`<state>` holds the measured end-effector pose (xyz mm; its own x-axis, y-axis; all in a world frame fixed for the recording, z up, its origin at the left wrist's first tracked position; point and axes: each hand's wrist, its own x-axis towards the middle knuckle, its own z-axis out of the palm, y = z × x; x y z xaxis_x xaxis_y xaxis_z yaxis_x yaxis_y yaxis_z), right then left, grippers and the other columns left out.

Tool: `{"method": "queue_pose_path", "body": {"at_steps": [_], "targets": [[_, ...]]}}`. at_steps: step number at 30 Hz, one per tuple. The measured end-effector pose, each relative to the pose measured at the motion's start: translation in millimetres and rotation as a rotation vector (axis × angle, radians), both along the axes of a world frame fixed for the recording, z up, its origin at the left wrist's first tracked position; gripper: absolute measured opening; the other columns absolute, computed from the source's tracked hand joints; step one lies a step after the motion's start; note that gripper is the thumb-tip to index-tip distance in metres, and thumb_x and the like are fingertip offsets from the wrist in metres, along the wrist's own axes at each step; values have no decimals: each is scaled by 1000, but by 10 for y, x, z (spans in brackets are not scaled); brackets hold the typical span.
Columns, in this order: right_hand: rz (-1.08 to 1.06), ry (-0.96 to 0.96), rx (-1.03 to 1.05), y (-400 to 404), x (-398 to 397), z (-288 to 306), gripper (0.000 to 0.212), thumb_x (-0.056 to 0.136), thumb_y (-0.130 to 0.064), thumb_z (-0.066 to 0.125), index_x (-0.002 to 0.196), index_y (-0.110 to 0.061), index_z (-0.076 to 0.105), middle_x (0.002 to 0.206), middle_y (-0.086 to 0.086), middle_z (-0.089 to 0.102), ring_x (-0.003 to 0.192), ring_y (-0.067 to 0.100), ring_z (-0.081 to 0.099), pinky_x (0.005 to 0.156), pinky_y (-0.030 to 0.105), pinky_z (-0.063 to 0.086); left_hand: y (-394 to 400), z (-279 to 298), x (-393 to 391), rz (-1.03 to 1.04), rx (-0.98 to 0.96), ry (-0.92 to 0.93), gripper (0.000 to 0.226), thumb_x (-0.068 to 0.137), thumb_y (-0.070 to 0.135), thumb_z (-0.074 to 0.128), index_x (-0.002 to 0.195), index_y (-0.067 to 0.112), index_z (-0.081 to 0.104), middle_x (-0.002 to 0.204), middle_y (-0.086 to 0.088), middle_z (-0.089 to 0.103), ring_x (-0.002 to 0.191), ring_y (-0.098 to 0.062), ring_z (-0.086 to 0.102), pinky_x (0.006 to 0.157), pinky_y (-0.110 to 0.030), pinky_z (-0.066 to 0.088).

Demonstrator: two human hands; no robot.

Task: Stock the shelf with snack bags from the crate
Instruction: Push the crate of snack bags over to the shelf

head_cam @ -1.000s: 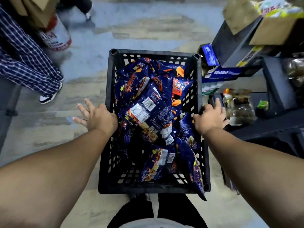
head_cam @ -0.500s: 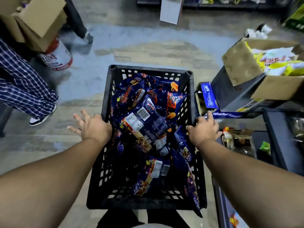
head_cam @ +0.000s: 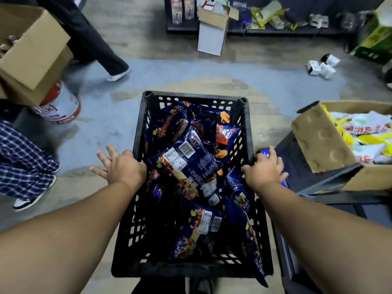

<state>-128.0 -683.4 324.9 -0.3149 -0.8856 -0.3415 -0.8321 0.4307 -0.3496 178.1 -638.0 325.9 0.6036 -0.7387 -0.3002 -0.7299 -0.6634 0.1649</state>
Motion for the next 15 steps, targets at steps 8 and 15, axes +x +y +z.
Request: {"method": "queue_pose_path", "body": {"at_steps": [8, 15], "targets": [[-119, -6, -3, -1257, 444, 36, 35, 86, -26, 65, 120, -20, 60, 162, -7, 3, 147, 28, 2, 116, 56, 2, -1485, 14, 416, -59, 14, 6, 40, 89, 31, 57, 123, 10, 56, 160, -14, 3, 146, -38, -5, 112, -64, 0], [-177, -18, -45, -2204, 585, 144, 36, 85, -25, 65, 121, -19, 60, 162, -6, 7, 147, 27, 4, 118, 52, 3, -2595, 132, 564, -99, 5, -2, 36, 91, 31, 57, 120, 11, 57, 160, -15, 3, 146, -37, -5, 113, -63, -1]]}}
